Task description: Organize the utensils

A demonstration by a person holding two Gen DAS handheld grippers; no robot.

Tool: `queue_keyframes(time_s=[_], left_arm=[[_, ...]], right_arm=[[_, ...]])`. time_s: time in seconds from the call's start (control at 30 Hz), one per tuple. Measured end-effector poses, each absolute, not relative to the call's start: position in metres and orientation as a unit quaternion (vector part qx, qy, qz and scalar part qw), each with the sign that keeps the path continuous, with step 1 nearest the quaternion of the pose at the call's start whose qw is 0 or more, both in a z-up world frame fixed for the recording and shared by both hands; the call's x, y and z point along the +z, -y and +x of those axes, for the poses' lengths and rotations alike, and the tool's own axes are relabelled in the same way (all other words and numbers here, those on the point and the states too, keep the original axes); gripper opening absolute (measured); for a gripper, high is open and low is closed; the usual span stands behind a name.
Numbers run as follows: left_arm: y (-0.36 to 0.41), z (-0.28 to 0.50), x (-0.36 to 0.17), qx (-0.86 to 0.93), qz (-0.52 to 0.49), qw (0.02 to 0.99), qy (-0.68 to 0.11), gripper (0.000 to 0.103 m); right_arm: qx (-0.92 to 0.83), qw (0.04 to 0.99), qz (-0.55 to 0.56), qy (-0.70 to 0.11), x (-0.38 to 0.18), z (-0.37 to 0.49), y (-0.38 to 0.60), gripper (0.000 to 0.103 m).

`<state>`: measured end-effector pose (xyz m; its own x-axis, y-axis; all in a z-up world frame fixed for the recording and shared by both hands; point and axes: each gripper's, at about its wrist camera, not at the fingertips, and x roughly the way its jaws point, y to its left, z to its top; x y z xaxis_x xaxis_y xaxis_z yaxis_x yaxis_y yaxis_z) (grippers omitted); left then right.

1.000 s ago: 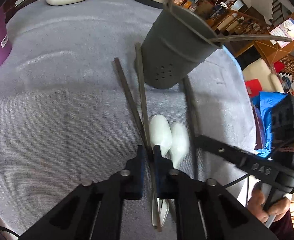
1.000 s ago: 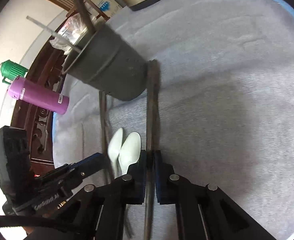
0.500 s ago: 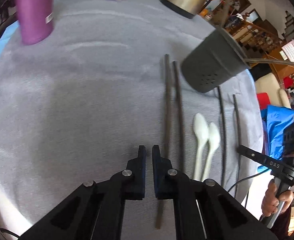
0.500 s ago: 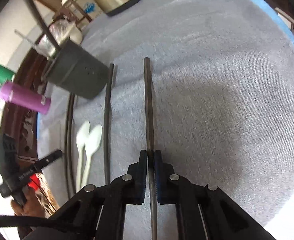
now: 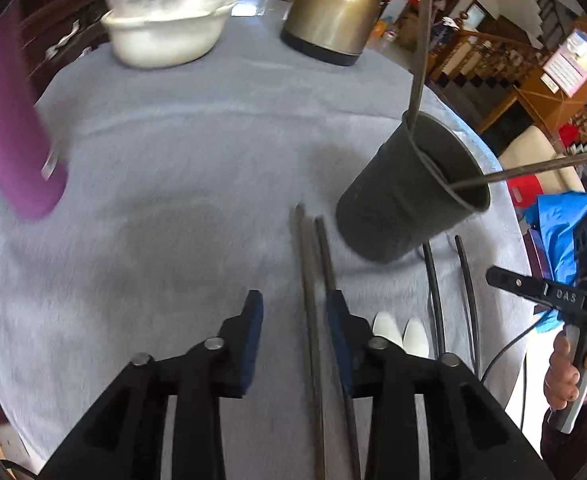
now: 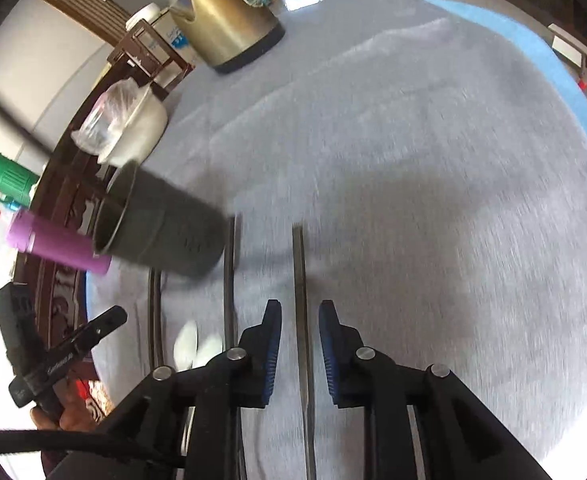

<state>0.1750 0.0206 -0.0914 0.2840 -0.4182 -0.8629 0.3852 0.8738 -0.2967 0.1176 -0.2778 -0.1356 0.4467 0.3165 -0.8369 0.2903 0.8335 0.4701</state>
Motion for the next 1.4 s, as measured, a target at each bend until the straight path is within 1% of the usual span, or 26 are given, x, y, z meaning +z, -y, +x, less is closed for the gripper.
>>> queue_keyframes(time_s=[0.2,0.4,0.6,0.63,0.7,0.77,0.83,0.93,1.17,1.4], left_arm=[[-0.008,0.199,-0.104,-0.267,-0.022,0.792,-0.548,0.035],[0.01,0.218,-0.118,-0.277,-0.023,0.779,-0.563,0.035],[0.029,0.236,-0.126,-0.28,-0.026,0.772,-0.57,0.035],[0.029,0.238,-0.126,-0.281,-0.026,0.771,-0.571,0.034],[0.03,0.243,-0.129,-0.286,-0.028,0.768,-0.572,0.029],[0.026,0.244,-0.13,-0.292,-0.031,0.763,-0.576,0.02],[0.025,0.245,-0.133,-0.294,-0.031,0.761,-0.578,0.014],[0.016,0.241,-0.131,-0.299,-0.039,0.76,-0.576,0.009],[-0.005,0.23,-0.118,-0.308,-0.061,0.767,-0.56,0.008],[-0.029,0.21,-0.089,-0.31,-0.076,0.787,-0.528,0.007]], right_arm=[[-0.004,0.811,0.287,-0.509,-0.143,0.149,0.279,0.022],[-0.013,0.8,0.272,-0.534,-0.16,0.168,0.274,0.022],[-0.019,0.812,0.247,-0.529,-0.161,0.173,0.268,0.022],[-0.02,0.812,0.242,-0.53,-0.161,0.174,0.267,0.021],[-0.023,0.814,0.227,-0.535,-0.16,0.175,0.264,0.018],[-0.028,0.818,0.204,-0.538,-0.159,0.178,0.259,0.013],[-0.027,0.82,0.198,-0.537,-0.159,0.176,0.259,0.01],[-0.024,0.82,0.208,-0.533,-0.16,0.173,0.262,0.01],[-0.003,0.833,0.229,-0.503,-0.139,0.145,0.271,0.01],[0.022,0.843,0.261,-0.47,-0.114,0.12,0.279,0.01]])
